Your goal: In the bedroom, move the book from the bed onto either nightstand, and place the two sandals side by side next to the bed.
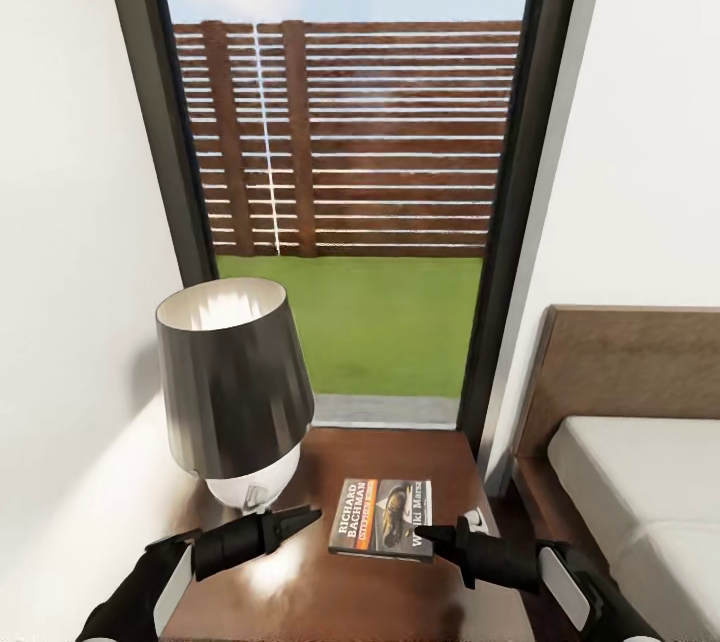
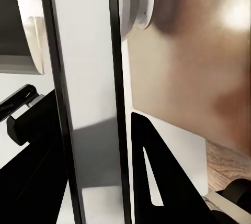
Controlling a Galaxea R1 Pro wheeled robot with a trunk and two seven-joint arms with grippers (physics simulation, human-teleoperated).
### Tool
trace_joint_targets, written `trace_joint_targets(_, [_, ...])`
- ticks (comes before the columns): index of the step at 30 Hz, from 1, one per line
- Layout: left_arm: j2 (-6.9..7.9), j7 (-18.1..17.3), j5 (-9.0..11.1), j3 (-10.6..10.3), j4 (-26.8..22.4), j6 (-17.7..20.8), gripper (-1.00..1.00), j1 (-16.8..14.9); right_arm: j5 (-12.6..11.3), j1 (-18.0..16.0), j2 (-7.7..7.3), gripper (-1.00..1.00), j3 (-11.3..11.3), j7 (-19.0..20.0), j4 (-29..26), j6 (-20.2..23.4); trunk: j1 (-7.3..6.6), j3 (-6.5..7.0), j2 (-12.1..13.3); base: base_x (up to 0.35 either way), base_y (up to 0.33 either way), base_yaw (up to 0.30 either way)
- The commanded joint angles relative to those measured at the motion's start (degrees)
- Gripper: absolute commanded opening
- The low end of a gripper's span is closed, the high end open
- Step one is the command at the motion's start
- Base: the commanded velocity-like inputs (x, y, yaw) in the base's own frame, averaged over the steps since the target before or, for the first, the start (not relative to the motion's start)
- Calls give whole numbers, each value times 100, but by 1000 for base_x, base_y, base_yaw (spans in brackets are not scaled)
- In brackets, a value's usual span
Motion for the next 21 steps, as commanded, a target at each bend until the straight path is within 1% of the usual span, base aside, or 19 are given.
trace_joint_targets(1, [0, -18, 16, 4, 0, 60, 100, -3, -23, -4, -3, -100, 11, 13, 0, 23, 21, -24, -44, 0, 0, 0])
trace_joint_targets(10, [0, -19, 16, 12, 0, 60, 100, -3, -23, -4, -3, -100, 11, 15, 1, 22, 219, -186, -405, 0, 0, 0])
trace_joint_targets(15, [0, -16, 16, 12, 0, 60, 100, -3, -23, -4, -6, -100, 11, 15, 0, 24, 219, -186, -405, 0, 0, 0])
trace_joint_targets(21, [0, -14, 16, 8, 0, 60, 100, -3, -23, -4, -6, -100, 11, 11, -1, 23, 351, -293, -646, 0, 0, 0])
